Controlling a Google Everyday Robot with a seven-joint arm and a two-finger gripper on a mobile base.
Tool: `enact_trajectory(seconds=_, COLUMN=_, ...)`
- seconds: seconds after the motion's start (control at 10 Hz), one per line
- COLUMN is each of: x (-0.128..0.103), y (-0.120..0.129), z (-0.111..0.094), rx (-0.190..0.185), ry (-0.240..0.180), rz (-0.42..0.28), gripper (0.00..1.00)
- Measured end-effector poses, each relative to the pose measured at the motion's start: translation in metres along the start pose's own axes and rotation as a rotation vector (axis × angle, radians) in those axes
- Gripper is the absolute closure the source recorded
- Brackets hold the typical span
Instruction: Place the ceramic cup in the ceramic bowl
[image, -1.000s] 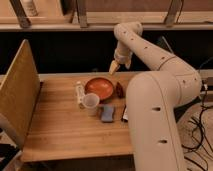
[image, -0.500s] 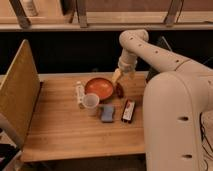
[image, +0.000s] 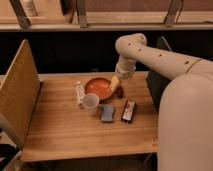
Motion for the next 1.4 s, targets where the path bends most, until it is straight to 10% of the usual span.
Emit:
enact_trajectory(seconds=0.7, x=-0.010, y=0.013, z=0.006, rx=-0.008, ry=0.018, rz=-0.051, gripper=0.32)
enact_trajectory(seconds=1.4, x=-0.034, y=0.086, z=0.037, rx=-0.081, ry=0.028, rz=-0.236, gripper=0.32)
